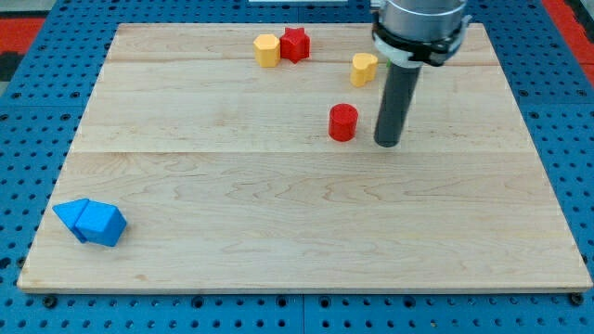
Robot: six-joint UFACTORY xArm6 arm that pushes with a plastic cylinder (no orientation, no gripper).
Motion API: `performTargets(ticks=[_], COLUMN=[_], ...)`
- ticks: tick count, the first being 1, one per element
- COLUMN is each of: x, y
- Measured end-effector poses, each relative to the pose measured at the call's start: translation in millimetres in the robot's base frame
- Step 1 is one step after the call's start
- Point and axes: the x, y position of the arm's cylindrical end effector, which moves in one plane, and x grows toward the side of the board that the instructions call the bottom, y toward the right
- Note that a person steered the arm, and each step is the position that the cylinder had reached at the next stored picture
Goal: Move the red circle vertical to the red star
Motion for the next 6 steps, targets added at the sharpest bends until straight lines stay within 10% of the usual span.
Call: performTargets(ticks=[3,6], x=[-65.6,-30.9], y=[-61.4,-91.8])
